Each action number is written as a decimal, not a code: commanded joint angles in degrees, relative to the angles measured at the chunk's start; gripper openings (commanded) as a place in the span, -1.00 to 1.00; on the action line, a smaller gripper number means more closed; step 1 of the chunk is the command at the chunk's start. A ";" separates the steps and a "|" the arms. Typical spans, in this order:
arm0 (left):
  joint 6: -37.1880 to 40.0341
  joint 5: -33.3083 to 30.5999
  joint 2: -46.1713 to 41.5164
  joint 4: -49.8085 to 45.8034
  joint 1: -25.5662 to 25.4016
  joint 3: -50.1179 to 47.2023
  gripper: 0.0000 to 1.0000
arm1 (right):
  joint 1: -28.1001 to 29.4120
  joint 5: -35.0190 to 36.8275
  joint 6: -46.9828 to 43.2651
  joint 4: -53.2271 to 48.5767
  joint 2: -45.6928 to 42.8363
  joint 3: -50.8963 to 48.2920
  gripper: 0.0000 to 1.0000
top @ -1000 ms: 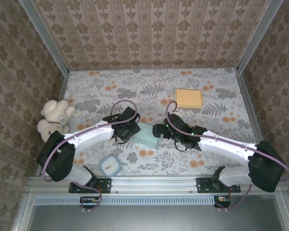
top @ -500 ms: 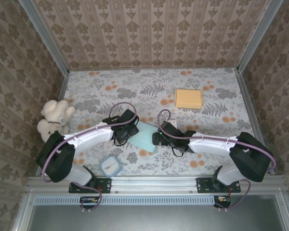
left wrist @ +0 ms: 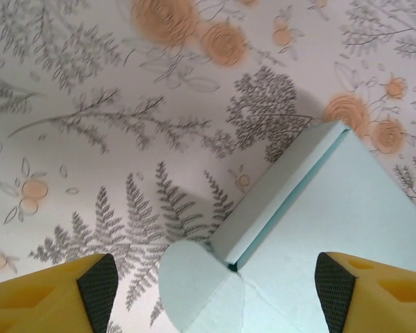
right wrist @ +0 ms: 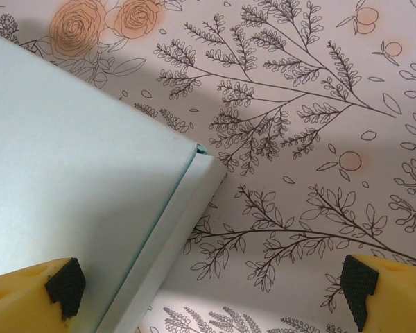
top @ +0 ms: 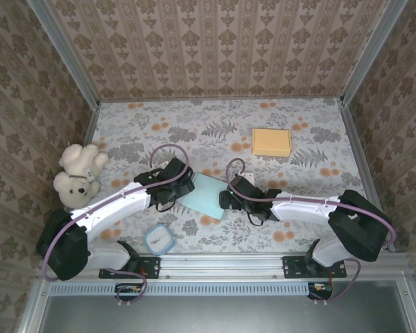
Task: Fold the paper box
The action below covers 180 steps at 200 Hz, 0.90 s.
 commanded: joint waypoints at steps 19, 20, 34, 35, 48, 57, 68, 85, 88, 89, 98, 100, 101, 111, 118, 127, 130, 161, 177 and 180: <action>13.06 0.62 2.00 10.19 1.05 -0.04 0.69 | -2.06 -0.14 -4.28 2.03 0.29 -0.72 0.95; 13.32 0.88 2.07 10.43 1.17 -0.02 0.68 | -2.12 -0.20 -4.30 2.07 0.28 -0.74 0.95; 17.45 5.61 3.61 13.71 2.68 0.08 0.71 | -2.26 -0.58 -4.57 3.08 -0.09 -1.25 0.94; 17.63 6.15 3.75 13.86 2.82 0.08 0.71 | -2.26 -0.64 -4.57 3.21 -0.13 -1.31 0.94; 19.17 11.59 5.19 14.89 4.67 0.44 0.74 | -2.48 -0.94 -4.56 4.07 -0.96 -1.95 0.93; 17.89 13.39 6.39 13.87 5.80 1.05 0.76 | -2.54 -1.25 -4.49 4.51 -1.51 -2.27 0.93; 15.38 13.71 7.87 11.20 6.69 2.09 0.77 | -2.60 -1.86 -4.44 5.15 -2.12 -2.48 0.93; 13.22 14.73 10.33 9.06 6.83 3.22 0.80 | -2.56 -2.82 -4.49 5.94 -2.53 -2.62 0.93; 12.96 15.40 10.79 8.97 6.76 3.32 0.80 | -2.58 -3.02 -4.49 6.21 -2.51 -2.67 0.93; 12.88 15.66 10.95 8.94 6.79 3.37 0.80 | -2.55 -3.13 -4.49 6.27 -2.57 -2.68 0.93; 11.73 17.64 12.59 8.60 6.68 3.82 0.80 | -2.60 -3.62 -4.47 6.96 -2.53 -2.85 0.93; 11.39 18.06 12.92 8.33 6.66 3.99 0.80 | -2.56 -3.73 -4.48 7.08 -2.45 -2.81 0.93; 11.21 18.21 13.07 8.27 6.66 4.06 0.80 | -2.58 -3.75 -4.48 7.19 -2.45 -2.84 0.93; 9.64 18.71 14.70 6.13 6.52 5.40 0.80 | -2.56 -4.03 -4.57 7.70 -2.14 -2.87 0.92; 8.12 17.64 15.62 3.35 6.13 6.82 0.80 | -2.52 -4.26 -4.57 8.06 -1.90 -2.86 0.92; 5.78 14.96 17.13 -1.24 5.50 9.30 0.80 | -2.56 -4.47 -4.66 8.28 -1.54 -2.78 0.92; 5.29 14.12 17.61 -3.12 5.21 10.26 0.79 | -2.53 -4.47 -4.73 8.33 -1.42 -2.77 0.92; 4.38 9.93 23.21 -15.94 2.75 19.37 0.78 | -2.55 -4.04 -5.01 8.54 -0.29 -2.72 0.92; 3.93 8.40 25.45 -20.27 1.96 22.94 0.78 | -2.56 -4.03 -5.01 8.84 -0.08 -2.86 0.90; 3.84 8.10 25.69 -21.17 1.86 23.46 0.78 | -2.59 -4.05 -5.01 8.97 -0.07 -2.94 0.90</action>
